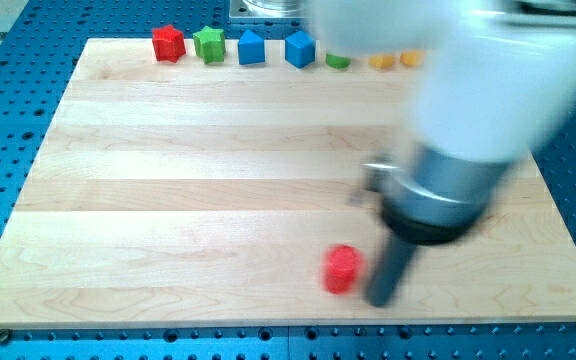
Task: Move the red circle left to the red star
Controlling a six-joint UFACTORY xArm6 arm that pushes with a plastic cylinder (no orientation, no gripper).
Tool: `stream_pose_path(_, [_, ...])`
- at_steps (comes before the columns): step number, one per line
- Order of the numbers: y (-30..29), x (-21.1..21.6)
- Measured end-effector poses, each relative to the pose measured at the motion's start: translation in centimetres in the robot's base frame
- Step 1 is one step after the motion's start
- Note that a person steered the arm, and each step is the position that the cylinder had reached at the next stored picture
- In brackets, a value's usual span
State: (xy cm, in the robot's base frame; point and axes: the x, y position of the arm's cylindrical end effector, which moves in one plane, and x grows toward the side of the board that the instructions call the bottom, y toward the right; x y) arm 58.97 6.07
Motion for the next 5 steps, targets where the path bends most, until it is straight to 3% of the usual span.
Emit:
stream_pose_path(1, [-8.2, -5.4])
stream_pose_path(2, [-4.6, -5.7])
stream_pose_path(3, [0.6, -2.4])
stream_pose_path(4, [-10.1, 0.4])
stream_pose_path(5, [-18.6, -3.8])
